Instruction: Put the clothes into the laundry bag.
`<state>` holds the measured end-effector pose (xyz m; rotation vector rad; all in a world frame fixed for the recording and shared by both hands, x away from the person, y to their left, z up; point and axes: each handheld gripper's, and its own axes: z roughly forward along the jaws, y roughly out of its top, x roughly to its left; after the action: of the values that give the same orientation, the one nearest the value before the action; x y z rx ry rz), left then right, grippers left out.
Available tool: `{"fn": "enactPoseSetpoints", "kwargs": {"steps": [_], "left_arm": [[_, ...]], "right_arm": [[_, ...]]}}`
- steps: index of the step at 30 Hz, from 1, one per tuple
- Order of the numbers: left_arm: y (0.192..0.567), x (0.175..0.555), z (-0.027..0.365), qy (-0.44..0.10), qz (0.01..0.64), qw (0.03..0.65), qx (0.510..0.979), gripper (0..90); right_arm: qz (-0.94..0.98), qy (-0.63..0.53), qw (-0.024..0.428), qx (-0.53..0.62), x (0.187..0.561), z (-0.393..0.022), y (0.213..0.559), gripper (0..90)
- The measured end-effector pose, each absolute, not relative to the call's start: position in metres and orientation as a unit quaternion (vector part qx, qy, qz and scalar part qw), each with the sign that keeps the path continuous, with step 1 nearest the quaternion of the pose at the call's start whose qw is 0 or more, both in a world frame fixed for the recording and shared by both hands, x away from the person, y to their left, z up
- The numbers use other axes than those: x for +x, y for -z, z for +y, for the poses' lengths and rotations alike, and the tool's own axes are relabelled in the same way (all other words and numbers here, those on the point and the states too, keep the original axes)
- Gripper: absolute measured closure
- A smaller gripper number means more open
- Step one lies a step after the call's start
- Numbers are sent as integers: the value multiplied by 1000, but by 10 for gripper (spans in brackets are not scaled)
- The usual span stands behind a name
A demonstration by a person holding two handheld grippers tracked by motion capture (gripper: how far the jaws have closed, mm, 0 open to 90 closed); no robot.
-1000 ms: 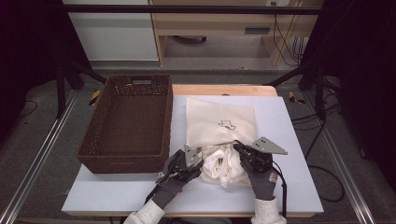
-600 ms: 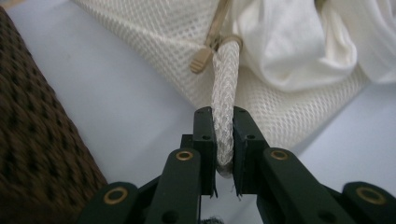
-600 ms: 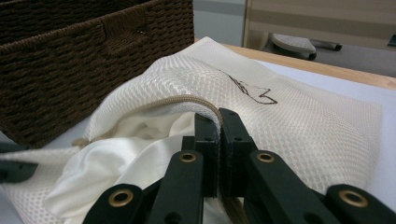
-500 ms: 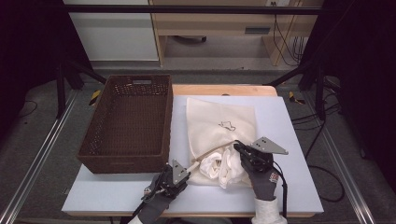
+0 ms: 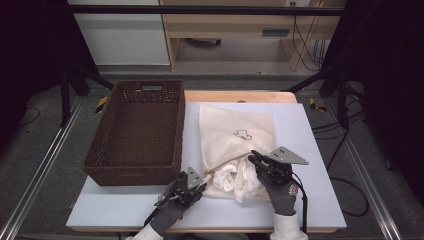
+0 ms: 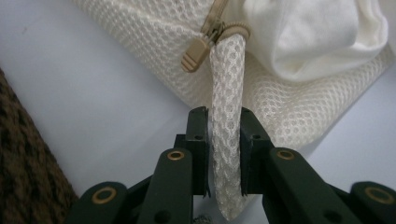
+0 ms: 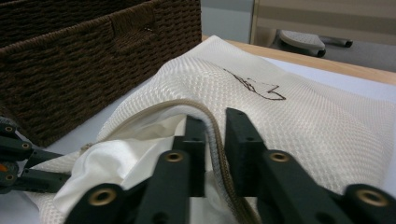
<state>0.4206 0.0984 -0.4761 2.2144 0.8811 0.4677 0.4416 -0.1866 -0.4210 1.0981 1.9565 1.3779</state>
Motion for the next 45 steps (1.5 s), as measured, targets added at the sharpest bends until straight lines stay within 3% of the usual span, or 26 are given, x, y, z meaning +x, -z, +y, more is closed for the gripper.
{"fn": "enactPoseSetpoints", "kwargs": {"steps": [6, 12, 17, 28, 32, 34, 45], "left_arm": [[481, 418, 101, -178, 341, 355, 852, 822], [484, 417, 104, -177, 341, 372, 845, 827], [487, 415, 107, -182, 334, 382, 842, 829], [488, 415, 107, -181, 334, 386, 841, 827], [488, 415, 107, -181, 335, 385, 841, 827], [487, 414, 107, -188, 331, 381, 843, 828], [476, 405, 101, -158, 328, 417, 832, 834]], "right_arm": [[717, -486, 286, 408, 431, -189, 413, 553], [697, -485, 292, 440, 410, -206, 411, 445], [682, -484, 296, 462, 390, -222, 413, 427], [722, -394, 267, 502, 387, -222, 469, 565], [734, -370, 255, 509, 392, -219, 478, 820], [737, -359, 251, 515, 392, -220, 480, 879], [700, -382, 264, 543, 378, -256, 471, 894]]}}
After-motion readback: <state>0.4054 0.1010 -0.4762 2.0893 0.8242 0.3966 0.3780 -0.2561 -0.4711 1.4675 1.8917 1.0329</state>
